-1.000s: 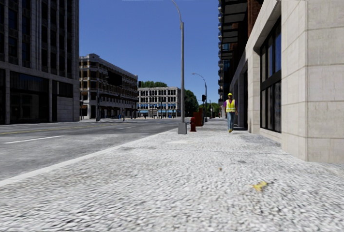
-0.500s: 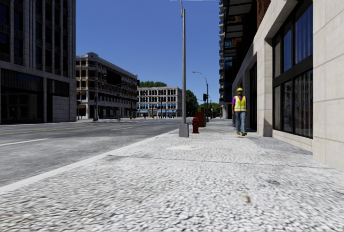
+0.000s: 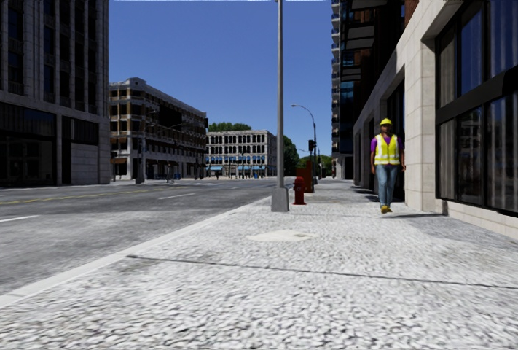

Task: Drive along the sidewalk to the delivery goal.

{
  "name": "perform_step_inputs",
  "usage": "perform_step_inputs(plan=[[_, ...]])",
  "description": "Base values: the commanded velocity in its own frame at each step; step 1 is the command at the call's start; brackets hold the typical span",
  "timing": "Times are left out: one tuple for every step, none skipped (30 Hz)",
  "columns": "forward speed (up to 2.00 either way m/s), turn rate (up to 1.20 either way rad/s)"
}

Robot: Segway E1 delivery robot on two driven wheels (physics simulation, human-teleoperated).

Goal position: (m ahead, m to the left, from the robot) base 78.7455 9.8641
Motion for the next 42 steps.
perform_step_inputs(plan=[[2.0, 0.0], [2.0, 0.0], [2.0, 0.0], [2.0, 0.0], [2.0, 0.0], [2.0, 0.0], [2.0, 0.0], [2.0, 0.0], [2.0, 0.0], [2.0, 0.0], [2.0, 0.0], [2.0, 0.0], [2.0, 0.0], [2.0, 0.0], [2.0, 0.0], [2.0, 0.0], [2.0, 0.0], [2.0, 0.0], [2.0, 0.0], [2.0, 0.0], [2.0, 0.0], [2.0, 0.0], [2.0, 0.0], [2.0, 0.0], [2.0, 0.0], [2.0, 0.0], [2.0, 0.0], [2.0, -0.47], [2.0, -0.47], [2.0, -0.56], [2.0, -0.59], [2.0, -0.59], [2.0, -0.6], [2.0, -0.6], [2.0, -0.6], [2.0, -0.6], [2.0, -0.6], [2.0, -0.6], [2.0, -0.6], [2.0, -0.6], [2.0, -0.6], [2.0, -0.6]])
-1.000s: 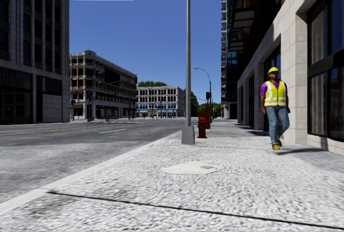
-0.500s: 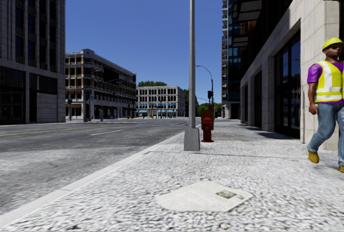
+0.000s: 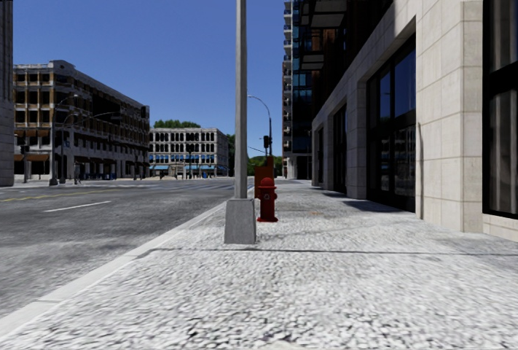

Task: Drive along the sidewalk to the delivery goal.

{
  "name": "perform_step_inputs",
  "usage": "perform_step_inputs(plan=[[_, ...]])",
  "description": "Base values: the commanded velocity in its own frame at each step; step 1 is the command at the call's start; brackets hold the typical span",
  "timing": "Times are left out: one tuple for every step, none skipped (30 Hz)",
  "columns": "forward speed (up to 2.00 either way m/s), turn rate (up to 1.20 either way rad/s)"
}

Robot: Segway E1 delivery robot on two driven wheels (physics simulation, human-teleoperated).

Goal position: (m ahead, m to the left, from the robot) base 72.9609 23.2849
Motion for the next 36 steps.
perform_step_inputs(plan=[[2.0, -0.6], [2.0, -0.57], [2.0, -0.1], [2.0, -0.06], [2.0, -0.05], [2.0, -0.05], [2.0, -0.04], [2.0, -0.06], [2.0, -0.84], [2.0, -1.2], [2.0, -1.2], [2.0, -1.2], [2.0, -1.2], [2.0, -1.2], [2.0, -1.2], [2.0, -1.2], [2.0, -1.2], [2.0, -1.2], [2.0, -1.2], [2.0, -1.2], [2.0, -1.2], [2.0, -1.2], [2.0, -0.5], [2.0, -0.06], [2.0, -0.01], [2.0, 0.0], [2.0, 0.0], [2.0, 0.0], [2.0, 0.0], [2.0, 0.0], [2.0, 0.0], [2.0, 0.0], [2.0, 0.0], [2.0, 0.0], [2.0, 0.0], [2.0, 0.0]])
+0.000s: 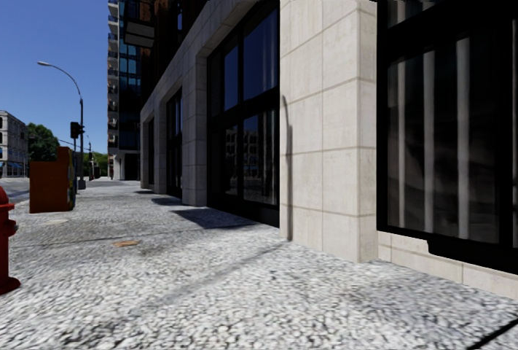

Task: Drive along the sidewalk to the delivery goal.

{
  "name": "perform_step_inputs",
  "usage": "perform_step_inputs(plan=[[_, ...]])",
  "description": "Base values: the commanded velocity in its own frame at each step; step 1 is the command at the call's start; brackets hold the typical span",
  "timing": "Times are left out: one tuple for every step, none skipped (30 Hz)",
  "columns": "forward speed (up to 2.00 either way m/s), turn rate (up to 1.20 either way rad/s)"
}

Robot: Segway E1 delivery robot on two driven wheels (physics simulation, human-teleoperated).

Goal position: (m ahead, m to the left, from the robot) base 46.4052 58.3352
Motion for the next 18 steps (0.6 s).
perform_step_inputs(plan=[[2.0, 0.0], [2.0, 0.0], [2.0, 0.0], [2.0, 0.0], [2.0, 0.0], [2.0, 0.0], [2.0, 0.2], [2.0, 0.6], [2.0, 0.89], [2.0, 0.89], [2.0, 1.2], [2.0, 1.2], [2.0, 1.2], [2.0, 1.2], [2.0, 1.2], [2.0, 1.2], [2.0, 1.2], [2.0, 1.2]])
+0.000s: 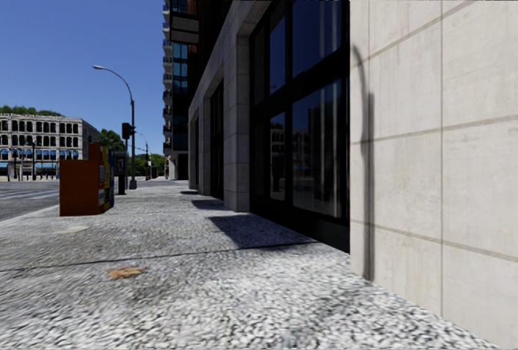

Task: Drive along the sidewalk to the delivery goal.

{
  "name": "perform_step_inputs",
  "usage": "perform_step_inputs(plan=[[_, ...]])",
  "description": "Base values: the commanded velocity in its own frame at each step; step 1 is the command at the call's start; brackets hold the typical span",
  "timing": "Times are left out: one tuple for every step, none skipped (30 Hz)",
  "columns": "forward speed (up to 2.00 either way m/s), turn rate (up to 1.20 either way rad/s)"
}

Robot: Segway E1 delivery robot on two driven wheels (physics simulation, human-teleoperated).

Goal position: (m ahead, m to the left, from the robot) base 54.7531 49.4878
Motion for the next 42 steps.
perform_step_inputs(plan=[[2.0, 1.12], [2.0, 0.67], [2.0, 0.67], [2.0, 0.11], [2.0, 0.0], [2.0, 0.0], [2.0, 0.0], [2.0, 0.0], [2.0, 0.0], [2.0, 0.0], [2.0, 0.0], [2.0, 0.0], [2.0, 0.0], [2.0, 0.0], [2.0, 0.0], [2.0, 0.0], [2.0, 0.0], [2.0, 0.0], [2.0, 0.0], [2.0, 0.0], [2.0, 0.0], [2.0, 0.0], [2.0, 0.0], [2.0, 0.0], [2.0, 0.0], [2.0, 0.0], [2.0, 0.0], [2.0, 0.51], [2.0, 0.51], [2.0, 0.65], [2.0, 0.7], [2.0, 0.72], [2.0, 0.28], [2.0, 0.28], [2.0, 0.0], [2.0, 0.0], [2.0, 0.0], [2.0, 0.0], [2.0, 0.0], [2.0, 0.0], [2.0, 0.0], [2.0, 0.0]])
